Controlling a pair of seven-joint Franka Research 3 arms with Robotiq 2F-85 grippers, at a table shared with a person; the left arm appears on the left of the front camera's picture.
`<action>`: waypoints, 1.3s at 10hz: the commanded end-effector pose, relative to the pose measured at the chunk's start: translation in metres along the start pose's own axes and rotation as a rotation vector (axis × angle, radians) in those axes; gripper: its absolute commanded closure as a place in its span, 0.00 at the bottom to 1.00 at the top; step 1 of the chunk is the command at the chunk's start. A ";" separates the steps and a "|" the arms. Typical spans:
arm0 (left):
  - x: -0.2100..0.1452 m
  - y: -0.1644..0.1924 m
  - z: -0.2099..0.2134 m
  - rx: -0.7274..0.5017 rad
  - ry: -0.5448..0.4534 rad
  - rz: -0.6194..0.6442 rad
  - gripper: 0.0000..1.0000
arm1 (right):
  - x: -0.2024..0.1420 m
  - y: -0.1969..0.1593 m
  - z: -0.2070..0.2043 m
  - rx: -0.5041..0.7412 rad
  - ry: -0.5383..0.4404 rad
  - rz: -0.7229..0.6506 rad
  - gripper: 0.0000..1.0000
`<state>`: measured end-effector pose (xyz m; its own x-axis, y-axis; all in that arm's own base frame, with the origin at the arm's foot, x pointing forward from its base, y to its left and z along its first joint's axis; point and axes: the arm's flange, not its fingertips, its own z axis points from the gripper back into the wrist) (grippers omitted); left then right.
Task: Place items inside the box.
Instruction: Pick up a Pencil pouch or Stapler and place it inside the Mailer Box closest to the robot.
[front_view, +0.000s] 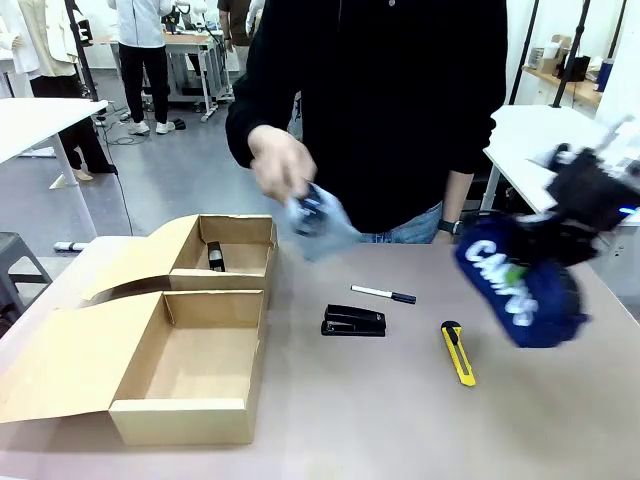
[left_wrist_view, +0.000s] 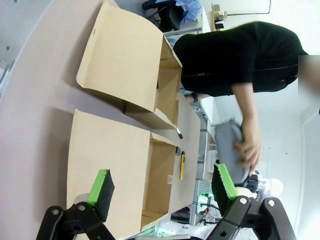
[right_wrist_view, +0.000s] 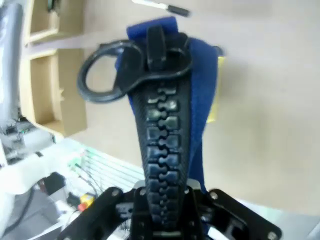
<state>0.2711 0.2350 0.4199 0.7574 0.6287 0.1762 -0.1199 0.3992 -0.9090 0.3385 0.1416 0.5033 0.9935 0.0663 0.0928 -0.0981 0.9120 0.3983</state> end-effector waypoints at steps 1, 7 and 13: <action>0.001 0.001 0.000 -0.022 -0.007 -0.022 0.00 | 0.019 0.091 -0.035 -0.097 0.082 0.006 0.93; 0.001 0.001 0.000 -0.022 -0.007 -0.022 0.00 | -0.010 0.173 -0.084 -0.056 0.145 0.107 0.93; 0.001 0.001 0.000 -0.022 -0.007 -0.022 0.00 | 0.023 0.316 -0.171 0.136 0.033 0.019 0.93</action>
<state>0.2714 0.2351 0.4202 0.7578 0.6280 0.1768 -0.1198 0.4004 -0.9085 0.3263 0.4630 0.4788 0.9872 0.1265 0.0971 -0.1581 0.8543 0.4951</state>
